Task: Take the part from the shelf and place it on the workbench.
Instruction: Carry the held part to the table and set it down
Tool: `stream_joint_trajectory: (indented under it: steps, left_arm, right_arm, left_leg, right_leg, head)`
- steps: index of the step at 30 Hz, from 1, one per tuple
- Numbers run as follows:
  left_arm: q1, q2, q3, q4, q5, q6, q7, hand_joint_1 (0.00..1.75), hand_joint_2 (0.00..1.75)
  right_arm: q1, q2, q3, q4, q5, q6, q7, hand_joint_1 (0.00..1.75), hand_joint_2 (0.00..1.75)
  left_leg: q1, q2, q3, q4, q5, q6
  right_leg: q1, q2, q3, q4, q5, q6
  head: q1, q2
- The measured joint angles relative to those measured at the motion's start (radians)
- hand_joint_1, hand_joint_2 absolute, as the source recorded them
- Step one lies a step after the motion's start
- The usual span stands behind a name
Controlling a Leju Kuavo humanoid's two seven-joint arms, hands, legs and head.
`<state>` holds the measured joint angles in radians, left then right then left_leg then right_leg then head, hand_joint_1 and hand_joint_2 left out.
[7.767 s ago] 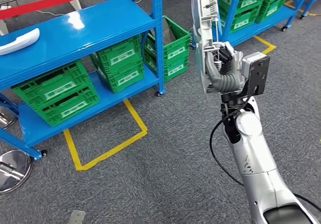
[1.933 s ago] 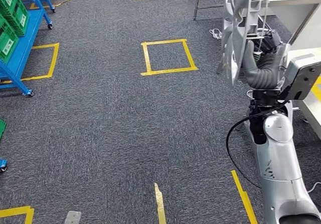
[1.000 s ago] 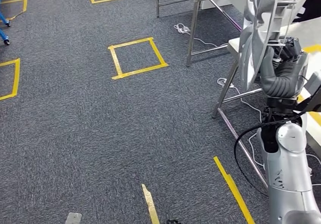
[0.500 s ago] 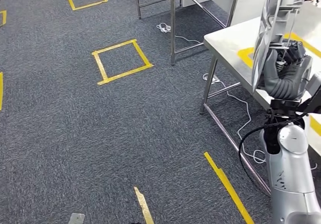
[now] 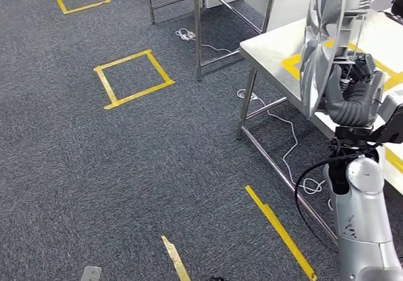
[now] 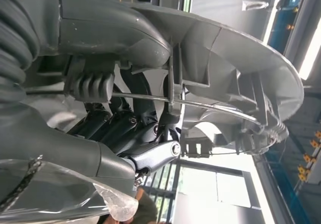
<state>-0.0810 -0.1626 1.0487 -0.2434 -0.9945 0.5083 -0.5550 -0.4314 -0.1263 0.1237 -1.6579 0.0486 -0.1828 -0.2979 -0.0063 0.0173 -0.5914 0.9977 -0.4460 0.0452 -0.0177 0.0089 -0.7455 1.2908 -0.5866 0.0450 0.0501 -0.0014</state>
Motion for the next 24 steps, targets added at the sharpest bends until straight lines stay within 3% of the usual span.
stream_joint_trajectory:
  steps: [1,3,5,8,10,13,14,15,16,17,19,21,24]
  left_arm:
    - [0.000,0.000,0.000,0.000,0.000,0.000,0.000,0.00,1.75]
    - [0.000,-0.001,0.000,0.000,0.000,-0.001,0.000,0.00,1.75]
    - [0.000,0.000,0.000,0.000,-0.001,-0.002,0.001,0.00,1.75]
    - [0.000,0.000,0.000,0.000,-0.001,-0.002,0.001,0.00,1.75]
    - [-0.001,0.000,0.001,0.000,-0.001,-0.002,0.002,0.00,1.75]
    - [0.000,0.000,0.001,0.000,-0.002,-0.002,0.002,0.00,1.75]
    - [0.001,-0.001,0.001,0.000,-0.002,-0.002,0.002,0.00,1.75]
    - [0.002,-0.001,0.001,0.000,-0.002,-0.002,0.002,0.00,1.75]
    - [0.002,-0.002,0.001,0.000,-0.002,-0.002,0.002,0.00,1.75]
    - [0.002,-0.002,0.001,0.000,-0.002,-0.002,0.003,0.00,1.75]
    - [0.001,0.000,0.001,0.000,-0.002,-0.002,0.003,0.00,1.75]
    - [0.001,0.002,0.002,0.000,-0.003,-0.002,0.003,0.00,1.75]
    - [-0.001,0.001,0.003,0.000,-0.004,-0.001,0.004,0.00,1.75]
  right_arm:
    - [0.000,0.000,0.000,0.000,0.001,0.000,0.000,1.75,1.75]
    - [-0.001,0.000,0.000,0.000,0.006,0.001,0.000,1.75,1.75]
    - [-0.005,0.000,0.001,0.001,0.012,0.001,0.000,1.75,1.75]
    - [-0.007,0.000,0.002,0.001,0.016,0.000,0.000,1.75,1.75]
    - [-0.009,0.000,0.002,0.001,0.017,-0.001,0.000,1.75,1.75]
    - [-0.009,0.000,0.002,0.001,0.019,-0.003,0.000,1.75,1.75]
    - [-0.008,0.000,0.002,0.001,0.021,-0.004,0.000,1.75,1.75]
    - [-0.007,0.000,0.002,0.001,0.023,-0.004,0.000,1.75,1.75]
    - [-0.006,0.000,0.002,0.001,0.025,-0.006,0.000,1.75,1.75]
    - [-0.004,0.000,0.002,0.001,0.028,-0.007,0.000,1.75,1.75]
    - [-0.003,0.001,0.003,0.001,0.031,-0.010,0.000,1.75,1.75]
    - [-0.002,0.001,0.003,0.001,0.033,-0.012,0.001,1.75,1.75]
    - [0.002,0.001,0.002,0.002,0.034,-0.013,0.001,1.75,1.75]
  left_leg:
    - [0.001,0.006,0.000,0.001,-0.001,-0.001]
    - [0.003,0.016,0.001,0.006,-0.005,-0.009]
    - [0.001,0.025,-0.004,0.018,-0.011,-0.020]
    - [-0.002,0.039,-0.010,0.024,-0.013,-0.034]
    - [0.002,0.027,-0.020,0.054,-0.037,-0.044]
    - [0.006,-0.001,-0.094,0.226,-0.124,-0.053]
    - [0.006,-0.004,-0.123,0.283,-0.143,-0.053]
    - [0.006,-0.005,-0.138,0.312,-0.143,-0.052]
    - [0.006,-0.007,-0.137,0.302,-0.123,-0.048]
    - [0.006,-0.011,-0.119,0.256,-0.089,-0.044]
    - [0.005,-0.037,-0.062,0.120,-0.018,-0.034]
    - [0.004,-0.059,-0.029,0.041,0.003,-0.029]
    - [0.002,-0.048,-0.022,0.020,0.002,-0.022]
  right_leg:
    - [-0.002,-0.004,0.015,-0.026,0.021,0.004]
    - [-0.005,-0.027,0.088,-0.158,0.080,0.011]
    - [-0.001,-0.051,0.143,-0.256,0.105,0.006]
    - [0.003,-0.040,0.146,-0.269,0.105,-0.018]
    - [0.000,-0.028,0.147,-0.272,0.110,-0.030]
    - [-0.001,-0.009,0.149,-0.273,0.110,-0.040]
    - [-0.001,-0.001,0.150,-0.273,0.110,-0.042]
    - [0.000,0.008,0.150,-0.273,0.110,-0.042]
    - [0.000,0.018,0.152,-0.272,0.109,-0.042]
    - [0.000,0.027,0.153,-0.272,0.109,-0.042]
    - [0.000,0.043,0.153,-0.272,0.109,-0.040]
    - [-0.002,0.056,0.148,-0.270,0.110,-0.034]
    - [-0.006,0.063,0.139,-0.273,0.111,-0.016]
  head:
    - [0.000,0.000]
    - [0.000,0.000]
    - [0.002,0.000]
    - [0.002,0.000]
    - [0.000,0.000]
    - [-0.006,0.000]
    - [-0.006,0.000]
    - [-0.006,0.000]
    - [-0.006,0.000]
    - [-0.006,0.000]
    - [-0.006,0.000]
    - [-0.005,0.000]
    - [-0.004,0.000]
